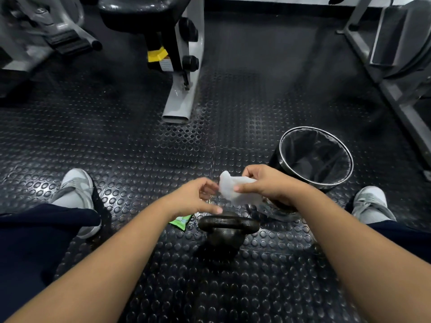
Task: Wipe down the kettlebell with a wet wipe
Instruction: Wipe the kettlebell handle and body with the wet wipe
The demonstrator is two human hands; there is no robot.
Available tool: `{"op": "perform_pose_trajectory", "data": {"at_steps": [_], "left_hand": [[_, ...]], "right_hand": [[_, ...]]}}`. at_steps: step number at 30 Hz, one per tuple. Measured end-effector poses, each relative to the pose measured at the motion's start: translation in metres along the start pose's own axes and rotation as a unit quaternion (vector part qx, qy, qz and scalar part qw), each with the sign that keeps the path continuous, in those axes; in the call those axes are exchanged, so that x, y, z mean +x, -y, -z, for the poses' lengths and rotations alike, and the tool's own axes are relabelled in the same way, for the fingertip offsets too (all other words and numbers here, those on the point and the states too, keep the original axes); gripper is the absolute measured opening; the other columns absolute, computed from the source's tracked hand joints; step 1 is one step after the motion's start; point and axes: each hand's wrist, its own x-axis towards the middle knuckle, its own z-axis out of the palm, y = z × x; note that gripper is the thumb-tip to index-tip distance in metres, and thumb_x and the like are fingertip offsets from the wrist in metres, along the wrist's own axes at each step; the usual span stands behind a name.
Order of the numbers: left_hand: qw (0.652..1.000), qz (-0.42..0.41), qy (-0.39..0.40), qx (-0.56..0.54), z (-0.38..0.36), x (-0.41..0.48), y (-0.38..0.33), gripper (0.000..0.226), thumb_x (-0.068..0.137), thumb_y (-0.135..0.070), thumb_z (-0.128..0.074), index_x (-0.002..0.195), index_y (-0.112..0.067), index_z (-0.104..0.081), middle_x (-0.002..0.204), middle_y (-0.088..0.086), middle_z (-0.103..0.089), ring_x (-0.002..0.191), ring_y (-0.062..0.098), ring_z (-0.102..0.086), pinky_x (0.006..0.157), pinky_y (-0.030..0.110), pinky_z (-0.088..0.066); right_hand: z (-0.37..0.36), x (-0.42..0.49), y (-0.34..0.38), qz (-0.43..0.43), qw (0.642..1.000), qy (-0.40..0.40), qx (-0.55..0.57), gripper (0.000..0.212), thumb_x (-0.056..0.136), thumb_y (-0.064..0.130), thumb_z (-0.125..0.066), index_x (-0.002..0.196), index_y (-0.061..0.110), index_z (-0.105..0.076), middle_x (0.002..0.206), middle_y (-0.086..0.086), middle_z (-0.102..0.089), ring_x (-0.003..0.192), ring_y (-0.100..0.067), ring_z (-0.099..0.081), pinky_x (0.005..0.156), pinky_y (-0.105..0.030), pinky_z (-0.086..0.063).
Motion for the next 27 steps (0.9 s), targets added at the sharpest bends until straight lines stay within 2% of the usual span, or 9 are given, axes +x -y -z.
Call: {"op": "perform_pose_trajectory", "data": {"at_steps": [3, 5, 8, 11, 13, 17, 21, 24, 27], "left_hand": [[0.967, 0.019, -0.011, 0.255, -0.012, 0.002, 0.026, 0.071, 0.089, -0.049, -0.076, 0.151, -0.030, -0.049, 0.150, -0.005, -0.055, 0.135, 0.016, -0.054, 0.109, 0.029, -0.041], [0.948, 0.014, 0.010, 0.317, -0.021, 0.003, 0.040, 0.054, 0.097, -0.048, -0.066, 0.146, -0.027, -0.057, 0.140, 0.000, -0.064, 0.127, 0.021, -0.060, 0.104, 0.030, -0.046], [0.942, 0.003, 0.024, 0.334, -0.025, 0.002, 0.051, 0.038, 0.100, -0.047, -0.061, 0.132, -0.027, -0.067, 0.114, 0.001, -0.074, 0.104, 0.022, -0.067, 0.089, 0.034, -0.054], [0.930, -0.017, 0.023, 0.366, -0.025, 0.002, 0.057, 0.042, 0.097, -0.047, -0.064, 0.136, -0.031, -0.064, 0.114, -0.003, -0.074, 0.100, 0.019, -0.067, 0.084, 0.031, -0.053], [0.925, -0.026, 0.013, 0.379, -0.028, 0.003, 0.060, 0.041, 0.098, -0.047, -0.063, 0.133, -0.026, -0.064, 0.113, -0.001, -0.073, 0.101, 0.022, -0.066, 0.085, 0.034, -0.053], [0.910, -0.053, 0.018, 0.410, -0.030, 0.004, 0.060, 0.029, 0.101, -0.037, -0.059, 0.122, -0.018, -0.067, 0.111, 0.005, -0.071, 0.097, 0.026, -0.065, 0.081, 0.034, -0.050], [0.907, -0.023, 0.002, 0.421, -0.034, 0.001, 0.062, 0.023, 0.101, -0.027, -0.056, 0.109, -0.012, -0.070, 0.106, 0.010, -0.071, 0.089, 0.029, -0.063, 0.070, 0.030, -0.042], [0.913, -0.056, 0.004, 0.405, -0.034, 0.001, 0.061, 0.026, 0.101, -0.033, -0.057, 0.121, -0.021, -0.069, 0.112, 0.005, -0.072, 0.102, 0.027, -0.066, 0.080, 0.031, -0.048], [0.912, -0.059, 0.019, 0.406, -0.032, 0.001, 0.060, 0.033, 0.103, -0.041, -0.054, 0.126, -0.019, -0.063, 0.114, 0.004, -0.069, 0.104, 0.026, -0.064, 0.087, 0.036, -0.052]], "right_hand": [[-0.009, 0.008, 0.001, 0.011, 0.973, -0.079, -0.218, 0.019, 0.091, 0.031, -0.074, 0.090, 0.026, -0.055, 0.085, 0.004, -0.069, 0.071, -0.014, -0.064, 0.057, -0.030, -0.049], [-0.026, 0.011, -0.003, 0.017, 0.955, -0.074, -0.287, 0.013, 0.097, 0.018, -0.065, 0.106, 0.024, -0.057, 0.085, 0.005, -0.067, 0.065, -0.012, -0.062, 0.053, -0.026, -0.043], [-0.055, 0.016, -0.024, -0.019, 0.927, 0.016, -0.374, 0.028, 0.097, 0.003, -0.050, 0.119, 0.015, -0.062, 0.103, -0.008, -0.071, 0.076, -0.022, -0.061, 0.067, -0.030, -0.047], [-0.077, 0.012, -0.036, -0.058, 0.929, 0.060, -0.362, 0.024, 0.100, 0.011, -0.042, 0.103, 0.008, -0.065, 0.107, -0.013, -0.070, 0.093, -0.031, -0.065, 0.076, -0.034, -0.049], [-0.089, 0.012, -0.032, -0.060, 0.936, 0.073, -0.339, 0.041, 0.109, 0.025, -0.032, 0.109, 0.000, -0.065, 0.115, -0.021, -0.068, 0.107, -0.037, -0.064, 0.088, -0.039, -0.050], [-0.114, 0.022, -0.008, -0.075, 0.945, 0.070, -0.311, 0.077, 0.108, 0.057, -0.012, 0.130, 0.004, -0.063, 0.140, -0.023, -0.059, 0.131, -0.038, -0.054, 0.109, -0.044, -0.042], [-0.131, 0.030, 0.010, -0.089, 0.947, 0.070, -0.301, 0.088, 0.102, 0.070, -0.011, 0.132, 0.007, -0.065, 0.141, -0.021, -0.058, 0.131, -0.036, -0.054, 0.107, -0.043, -0.042], [-0.116, 0.022, -0.007, -0.075, 0.943, 0.066, -0.317, 0.092, 0.099, 0.074, -0.008, 0.137, 0.009, -0.061, 0.145, -0.019, -0.056, 0.135, -0.034, -0.052, 0.112, -0.044, -0.041], [-0.090, 0.010, -0.027, -0.095, 0.942, 0.071, -0.315, 0.094, 0.098, 0.076, -0.008, 0.124, 0.009, -0.069, 0.135, -0.020, -0.063, 0.126, -0.032, -0.058, 0.109, -0.041, -0.043]]}}
